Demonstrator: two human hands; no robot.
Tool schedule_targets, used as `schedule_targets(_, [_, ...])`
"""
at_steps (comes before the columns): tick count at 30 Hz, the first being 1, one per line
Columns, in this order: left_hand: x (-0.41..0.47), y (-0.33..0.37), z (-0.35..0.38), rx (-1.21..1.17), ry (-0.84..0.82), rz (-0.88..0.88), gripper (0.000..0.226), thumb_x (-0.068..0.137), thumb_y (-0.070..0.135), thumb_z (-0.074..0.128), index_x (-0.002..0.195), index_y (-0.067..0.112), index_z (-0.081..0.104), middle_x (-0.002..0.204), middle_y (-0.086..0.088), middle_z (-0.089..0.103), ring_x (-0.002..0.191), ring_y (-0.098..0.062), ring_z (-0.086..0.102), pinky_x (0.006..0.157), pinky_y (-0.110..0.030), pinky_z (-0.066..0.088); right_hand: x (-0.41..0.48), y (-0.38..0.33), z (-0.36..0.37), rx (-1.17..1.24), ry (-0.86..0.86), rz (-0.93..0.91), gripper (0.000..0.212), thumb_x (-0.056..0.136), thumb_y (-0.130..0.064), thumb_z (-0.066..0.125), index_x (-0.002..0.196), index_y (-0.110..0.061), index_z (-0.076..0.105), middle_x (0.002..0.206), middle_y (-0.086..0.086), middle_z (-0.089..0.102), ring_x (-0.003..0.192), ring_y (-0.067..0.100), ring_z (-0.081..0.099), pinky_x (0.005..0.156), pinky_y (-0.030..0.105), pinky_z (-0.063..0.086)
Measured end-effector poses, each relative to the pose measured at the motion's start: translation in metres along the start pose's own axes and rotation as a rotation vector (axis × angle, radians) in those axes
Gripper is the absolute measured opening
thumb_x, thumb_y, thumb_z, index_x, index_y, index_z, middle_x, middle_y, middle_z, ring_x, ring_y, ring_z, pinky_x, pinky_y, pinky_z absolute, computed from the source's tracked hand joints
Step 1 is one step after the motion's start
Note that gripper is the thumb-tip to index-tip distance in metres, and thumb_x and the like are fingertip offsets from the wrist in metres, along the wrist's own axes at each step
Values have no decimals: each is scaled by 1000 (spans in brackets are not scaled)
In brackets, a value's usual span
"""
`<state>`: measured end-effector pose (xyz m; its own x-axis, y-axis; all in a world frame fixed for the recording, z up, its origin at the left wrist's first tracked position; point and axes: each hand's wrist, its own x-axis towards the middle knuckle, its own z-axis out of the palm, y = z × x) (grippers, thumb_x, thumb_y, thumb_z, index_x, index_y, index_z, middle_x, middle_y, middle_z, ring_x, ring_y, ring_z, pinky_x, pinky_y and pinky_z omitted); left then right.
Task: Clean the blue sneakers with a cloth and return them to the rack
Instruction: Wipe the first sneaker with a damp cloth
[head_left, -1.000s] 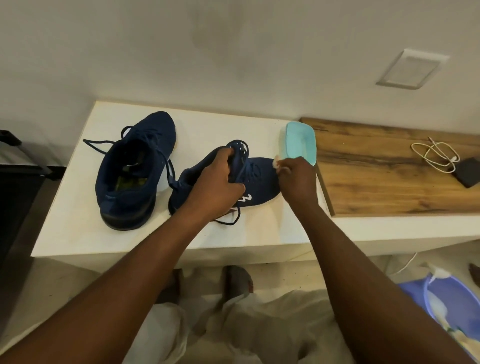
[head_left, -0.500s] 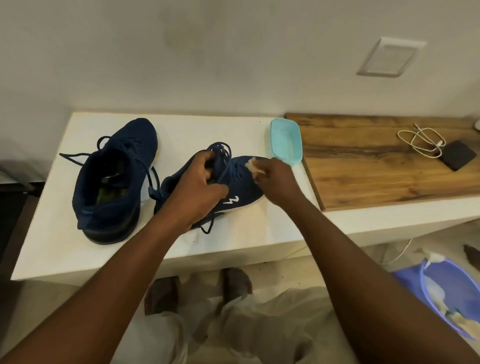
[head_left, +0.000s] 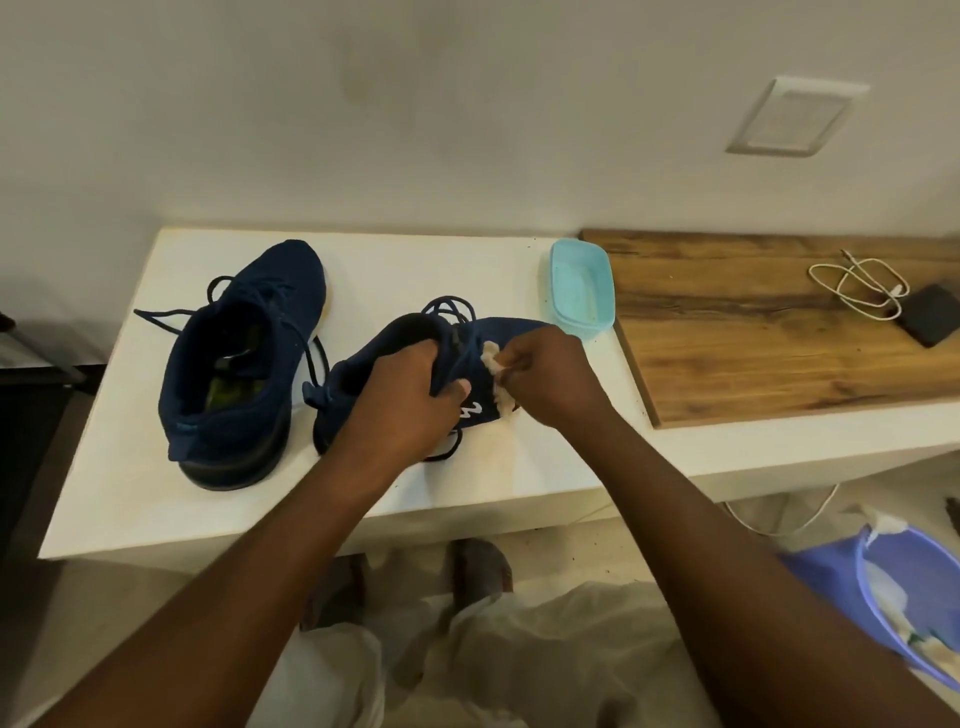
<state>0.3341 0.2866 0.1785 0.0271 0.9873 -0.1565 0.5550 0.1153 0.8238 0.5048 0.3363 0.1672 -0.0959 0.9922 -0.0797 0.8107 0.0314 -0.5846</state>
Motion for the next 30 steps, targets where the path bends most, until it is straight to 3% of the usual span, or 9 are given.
schedule_targets(4, [2,1,-9,-219,27,-92,8,99,24,62,99,25,71,69,10,67,63,4,64,59,-12,45,-31,-21,0,331,-53,-68,9,78,-9,80,87,-9,78,77,2,74,70,13,70,71,26,59])
schedule_targets(8, [7,6,-21,-617,10,-252,14,99,16,62,103,17,76,98,-3,78,97,-22,73,90,-40,57,-29,-30,-4,76,174,-283,18,85,-4,70,96,-17,76,90,-2,68,79,7,62,73,21,53])
schedule_targets(13, [13,9,-20,-946,-8,-358,19,100,3,55,112,2,70,108,-16,76,105,-30,72,94,-41,57,-10,-24,-19,77,331,-111,21,92,-6,60,103,-17,74,97,-4,67,84,5,60,81,25,54])
schedule_targets(16, [17,6,-19,-1004,15,-375,22,101,2,52,115,-1,69,110,-19,73,102,-30,71,98,-44,55,-30,-46,9,118,295,-289,21,88,-2,64,99,-17,75,94,-3,67,84,4,59,78,24,53])
schedule_targets(21, [21,2,-30,-1144,47,-429,20,101,-1,48,108,-3,67,100,-19,72,80,-22,73,68,-30,61,-37,-49,9,130,223,-435,21,85,2,66,95,-14,76,94,0,68,83,6,60,77,19,52])
schedule_targets(24, [23,1,-29,-1172,45,-448,26,102,3,49,123,-2,64,117,-19,73,103,-27,73,83,-35,60,-11,-26,-1,119,312,-137,18,92,-6,63,97,-22,71,100,-3,65,90,7,59,89,32,55])
schedule_targets(26, [25,3,-28,-1164,50,-455,26,103,3,50,123,-2,64,116,-18,73,103,-28,72,86,-37,59,-9,-30,5,135,333,-120,17,93,-7,62,98,-21,72,100,-4,64,91,9,60,88,37,55])
schedule_targets(28, [28,0,-29,-1150,76,-456,20,103,3,50,115,-2,66,104,-17,74,92,-25,72,81,-36,60,-24,-50,18,187,295,-255,21,89,-3,62,97,-18,74,96,-4,64,88,8,60,82,32,55])
schedule_targets(30, [30,-5,-34,-1109,85,-464,16,103,5,52,94,3,65,76,-9,68,68,-19,65,62,-30,57,-46,-66,29,182,180,-402,24,87,0,65,99,-18,76,94,-5,65,85,5,60,77,19,51])
